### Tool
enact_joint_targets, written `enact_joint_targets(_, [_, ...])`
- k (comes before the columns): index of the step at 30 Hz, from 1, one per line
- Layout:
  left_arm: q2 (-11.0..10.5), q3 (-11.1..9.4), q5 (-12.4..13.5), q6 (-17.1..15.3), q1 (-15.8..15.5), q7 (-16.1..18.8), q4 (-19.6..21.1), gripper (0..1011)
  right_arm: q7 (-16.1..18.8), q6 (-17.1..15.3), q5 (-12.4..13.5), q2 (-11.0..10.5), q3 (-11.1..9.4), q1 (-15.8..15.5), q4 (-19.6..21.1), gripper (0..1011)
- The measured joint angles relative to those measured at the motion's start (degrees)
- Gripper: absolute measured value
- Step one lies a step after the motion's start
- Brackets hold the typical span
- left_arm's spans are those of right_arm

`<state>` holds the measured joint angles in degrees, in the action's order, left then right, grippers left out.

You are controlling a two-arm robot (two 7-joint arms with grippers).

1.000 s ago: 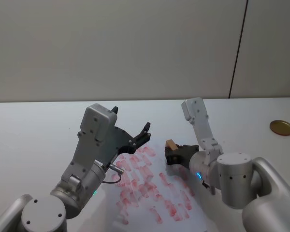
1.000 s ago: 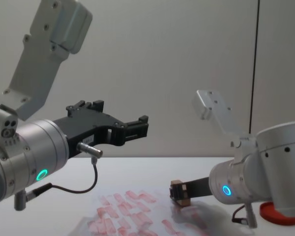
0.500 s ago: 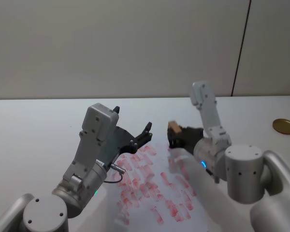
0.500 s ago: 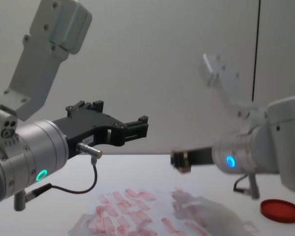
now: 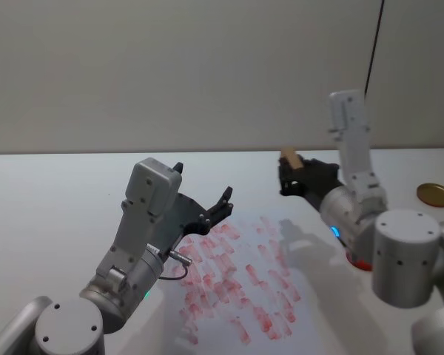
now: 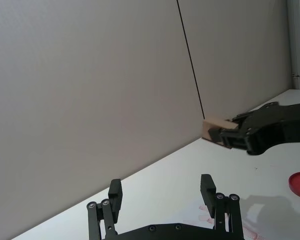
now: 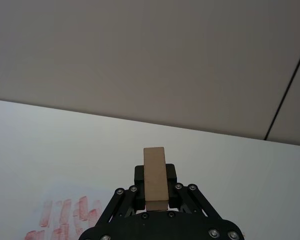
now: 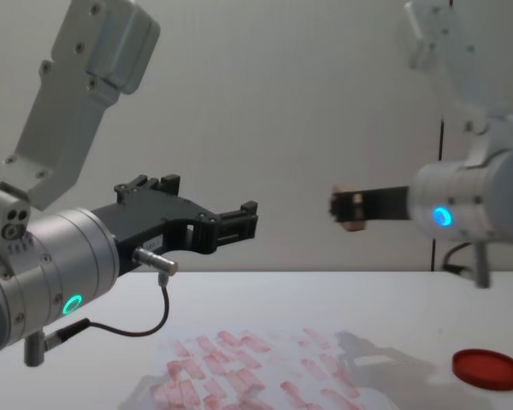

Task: Use the one hand to pick up the stamp and affix it onto the A4 paper.

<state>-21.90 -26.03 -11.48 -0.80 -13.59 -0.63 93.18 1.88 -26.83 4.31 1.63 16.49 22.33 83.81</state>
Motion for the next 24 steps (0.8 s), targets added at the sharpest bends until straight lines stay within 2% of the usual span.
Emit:
enact_joint_targets(9, [0.0, 0.0, 0.0, 0.0, 0.0, 0.0, 0.0, 993, -3.49, -2.56, 2.18, -2.12, -1.73, -3.69, 5.42, 220])
enact_joint_targets(13, [0.0, 0.0, 0.0, 0.0, 0.0, 0.0, 0.0, 993, -5.25, -3.85, 3.6, -3.47, -2.75, -6.23, 7.92, 221])
enact_joint_targets(24, [0.0, 0.0, 0.0, 0.0, 0.0, 0.0, 0.0, 993, -8.53, -5.93, 6.53, -6.25, -4.98, -11.96, 11.92, 220])
